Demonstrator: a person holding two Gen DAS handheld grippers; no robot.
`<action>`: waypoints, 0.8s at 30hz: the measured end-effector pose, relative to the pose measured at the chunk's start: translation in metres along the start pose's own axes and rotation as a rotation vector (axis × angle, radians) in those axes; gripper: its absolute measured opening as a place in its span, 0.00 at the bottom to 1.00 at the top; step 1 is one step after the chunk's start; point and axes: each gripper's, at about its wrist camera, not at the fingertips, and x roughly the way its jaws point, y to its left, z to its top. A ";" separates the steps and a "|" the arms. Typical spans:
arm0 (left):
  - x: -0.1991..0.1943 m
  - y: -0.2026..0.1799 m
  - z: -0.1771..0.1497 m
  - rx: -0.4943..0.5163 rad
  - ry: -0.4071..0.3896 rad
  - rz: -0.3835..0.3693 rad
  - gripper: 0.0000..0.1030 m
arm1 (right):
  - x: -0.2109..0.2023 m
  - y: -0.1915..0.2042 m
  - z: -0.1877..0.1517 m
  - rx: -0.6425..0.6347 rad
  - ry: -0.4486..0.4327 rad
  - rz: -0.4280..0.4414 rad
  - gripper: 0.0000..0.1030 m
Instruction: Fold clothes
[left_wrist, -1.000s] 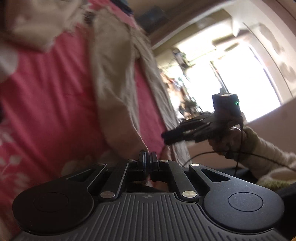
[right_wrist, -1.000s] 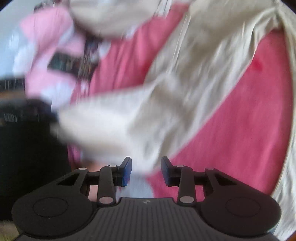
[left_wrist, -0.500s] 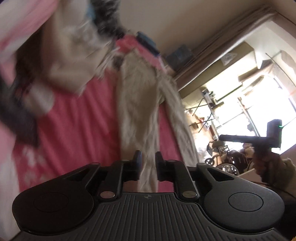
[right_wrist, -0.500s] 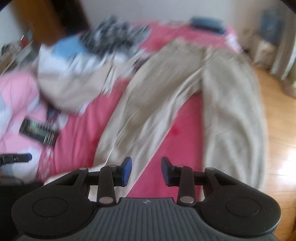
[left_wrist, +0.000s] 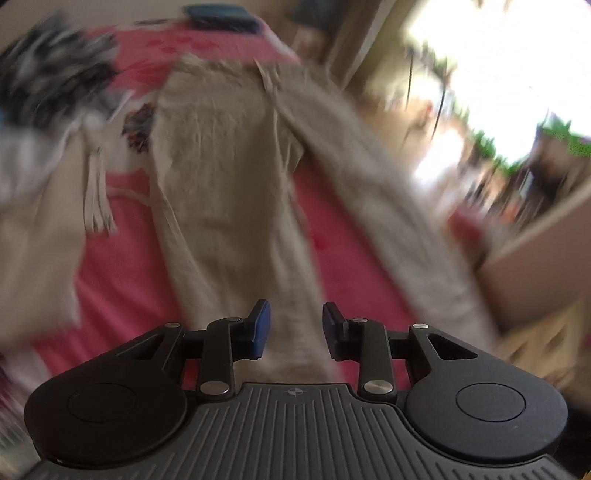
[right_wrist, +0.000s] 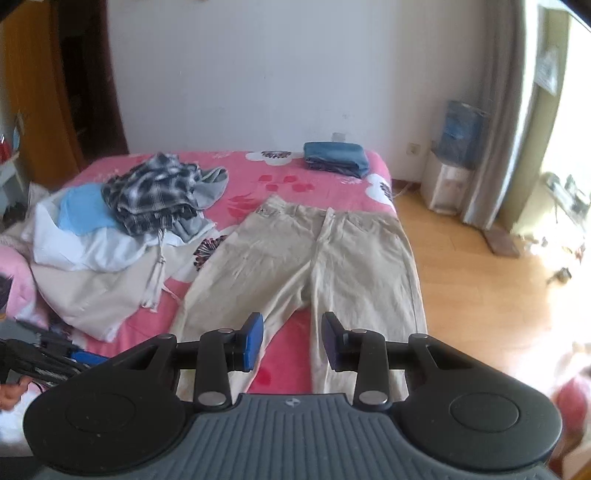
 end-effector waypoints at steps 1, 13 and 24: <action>0.013 -0.005 0.008 0.056 0.029 0.022 0.30 | 0.018 -0.002 0.008 -0.018 0.000 0.004 0.36; 0.108 0.044 0.001 0.036 0.125 0.004 0.31 | 0.229 -0.028 0.057 0.057 -0.009 0.218 0.36; 0.096 0.096 -0.019 -0.175 -0.036 0.158 0.32 | 0.343 -0.013 0.024 0.299 0.244 0.586 0.36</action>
